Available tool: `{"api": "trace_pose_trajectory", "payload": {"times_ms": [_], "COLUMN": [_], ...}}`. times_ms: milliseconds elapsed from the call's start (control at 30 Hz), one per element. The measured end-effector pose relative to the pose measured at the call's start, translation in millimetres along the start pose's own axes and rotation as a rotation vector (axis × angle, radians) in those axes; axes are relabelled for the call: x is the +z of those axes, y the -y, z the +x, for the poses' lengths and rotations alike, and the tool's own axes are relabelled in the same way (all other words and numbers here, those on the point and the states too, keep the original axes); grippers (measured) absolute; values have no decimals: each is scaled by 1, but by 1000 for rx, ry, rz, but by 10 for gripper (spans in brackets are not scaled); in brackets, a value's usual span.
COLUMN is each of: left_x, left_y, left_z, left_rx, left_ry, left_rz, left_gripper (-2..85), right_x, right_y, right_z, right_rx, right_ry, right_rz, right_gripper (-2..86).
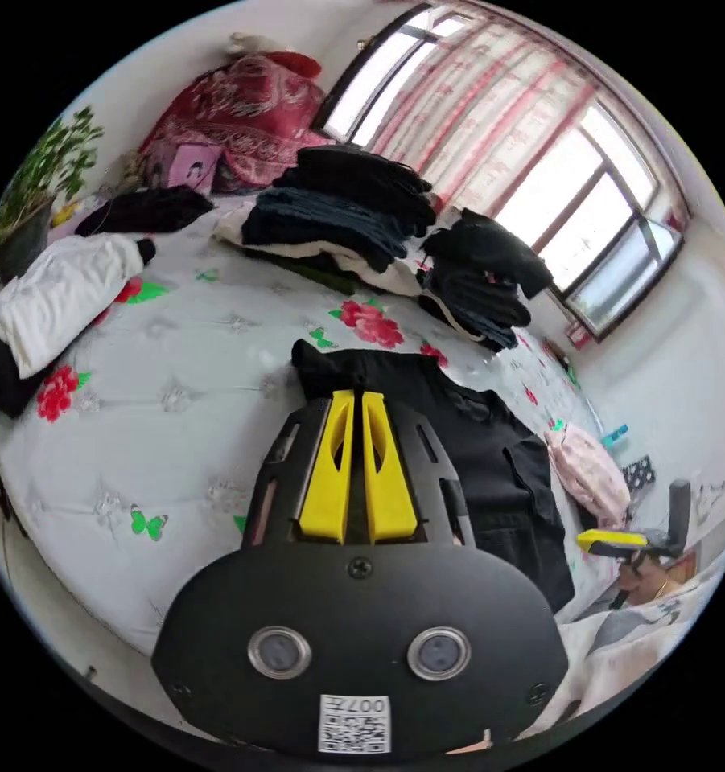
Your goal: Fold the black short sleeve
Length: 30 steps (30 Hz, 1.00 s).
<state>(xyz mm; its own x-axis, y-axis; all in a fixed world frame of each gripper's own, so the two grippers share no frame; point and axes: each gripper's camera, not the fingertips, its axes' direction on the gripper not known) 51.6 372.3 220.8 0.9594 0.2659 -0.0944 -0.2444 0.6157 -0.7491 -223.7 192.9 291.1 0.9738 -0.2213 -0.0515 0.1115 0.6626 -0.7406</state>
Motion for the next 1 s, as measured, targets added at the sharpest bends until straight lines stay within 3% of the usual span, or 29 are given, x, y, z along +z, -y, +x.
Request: {"api": "trace_pose_trajectory", "payload": {"times_ms": [33,100,133,200,267,567,700,800,1000], "left_x": [3,30,39,71,82,33,48,97,185], "left_y": [3,2,-2,-33,-47,-13,43,85,135], "left_z": [14,66,77,104,110,99,45,5,15], "left_rx": [91,461,544,767,807,629,398,223,216], "left_ry": [-20,-205,-241,-184,-119,-309,-237,-248,-221], "left_rz": [-12,-200,-263,-440,-508,-355,-274,-371,-480], "left_gripper": [-9,-7,-7,-3,3,70,91,114,139], "right_x": [0,1,2,7,14,15,-4,-13,14], "right_y": [0,1,1,1,2,24,60,103,190], "right_z": [-3,-5,-4,-3,-1,18,57,96,153], "right_rx": [-13,-22,-20,-9,3,19,41,43,6], "right_ry": [-6,-9,0,25,57,24,-65,-177,-229], "right_rz": [3,5,3,-6,-25,8,67,86,-20], "right_gripper": [0,1,1,3,6,23,31,36,50]}}
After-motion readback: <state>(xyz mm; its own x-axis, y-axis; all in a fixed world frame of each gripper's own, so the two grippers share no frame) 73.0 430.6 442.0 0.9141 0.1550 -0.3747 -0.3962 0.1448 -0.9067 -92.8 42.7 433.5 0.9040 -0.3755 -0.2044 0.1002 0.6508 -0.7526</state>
